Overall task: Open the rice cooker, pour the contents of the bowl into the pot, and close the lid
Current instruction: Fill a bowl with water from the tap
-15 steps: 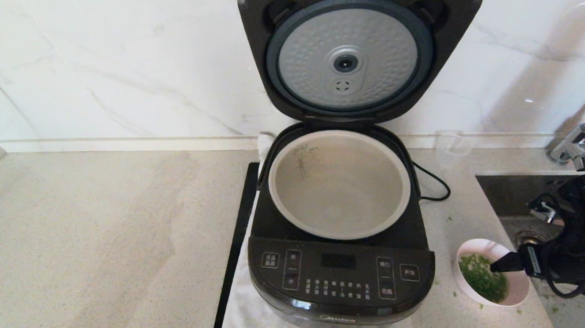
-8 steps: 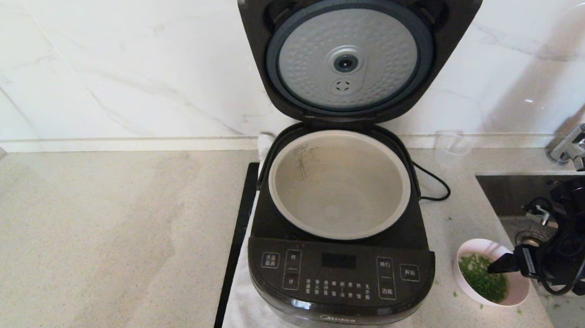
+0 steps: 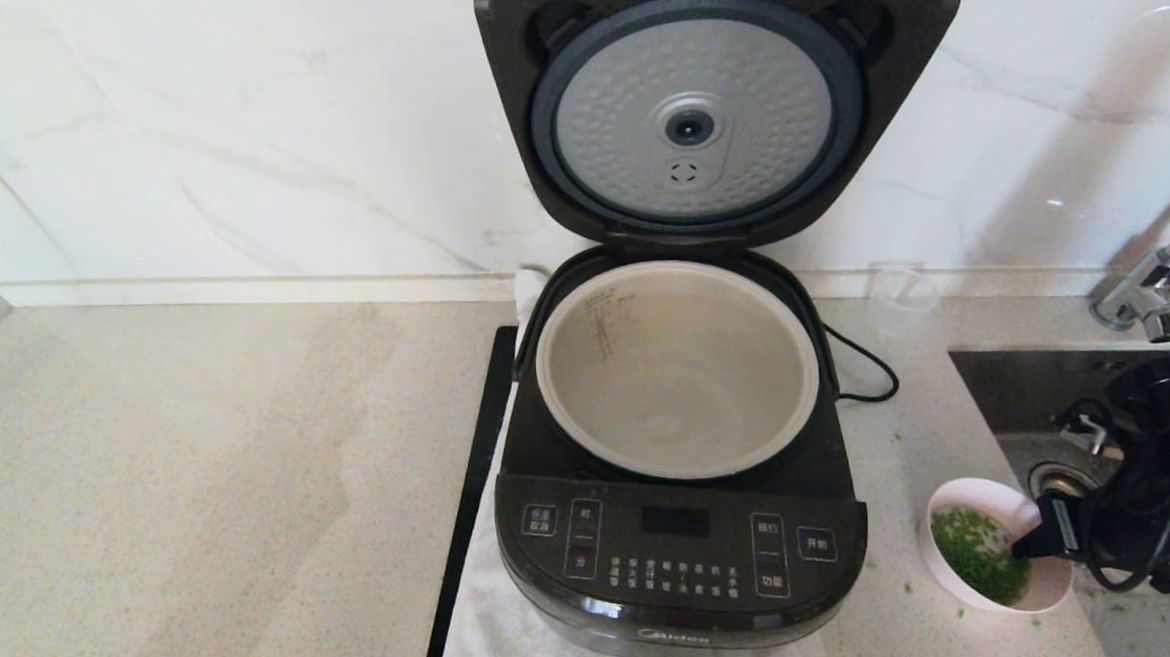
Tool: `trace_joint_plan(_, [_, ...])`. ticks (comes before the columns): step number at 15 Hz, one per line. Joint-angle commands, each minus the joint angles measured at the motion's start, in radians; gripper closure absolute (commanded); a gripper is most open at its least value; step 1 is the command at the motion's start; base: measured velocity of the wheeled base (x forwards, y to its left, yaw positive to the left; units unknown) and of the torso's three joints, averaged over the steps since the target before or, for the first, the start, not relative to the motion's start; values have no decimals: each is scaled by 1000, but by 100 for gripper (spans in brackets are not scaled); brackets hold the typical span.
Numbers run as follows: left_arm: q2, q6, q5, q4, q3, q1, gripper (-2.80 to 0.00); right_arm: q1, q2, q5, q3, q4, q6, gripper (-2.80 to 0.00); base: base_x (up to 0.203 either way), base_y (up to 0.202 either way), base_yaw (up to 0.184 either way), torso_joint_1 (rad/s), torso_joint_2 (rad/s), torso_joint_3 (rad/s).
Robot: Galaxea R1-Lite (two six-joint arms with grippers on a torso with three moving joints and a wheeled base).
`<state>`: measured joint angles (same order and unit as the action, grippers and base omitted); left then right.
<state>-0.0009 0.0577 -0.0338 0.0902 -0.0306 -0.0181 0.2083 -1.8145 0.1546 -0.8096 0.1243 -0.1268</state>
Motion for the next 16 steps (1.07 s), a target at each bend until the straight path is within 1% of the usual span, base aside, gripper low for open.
trace_joint_plan(1, [-1,1,0,0,0,0,0,-1,-5,3,1,2,-2,0,0,0,0,0,0,0])
trace_joint_plan(9, [-1,1,0,0,0,0,0,-1,49,11,0,5,-23,0,0,0,0,0,0,0])
trace_joint_plan(12, [-1,1,0,0,0,0,0,3,109,21,-18,18,-53,0,0,0,0,0,0,0])
trace_joint_plan(14, [-1,1,0,0,0,0,0,33,138,59,-61,93,-56,0,0,0,0,0,0,0])
trace_joint_plan(16, [-1,1,0,0,0,0,0,88,159,135,-111,179,-56,0,0,0,0,0,0,0])
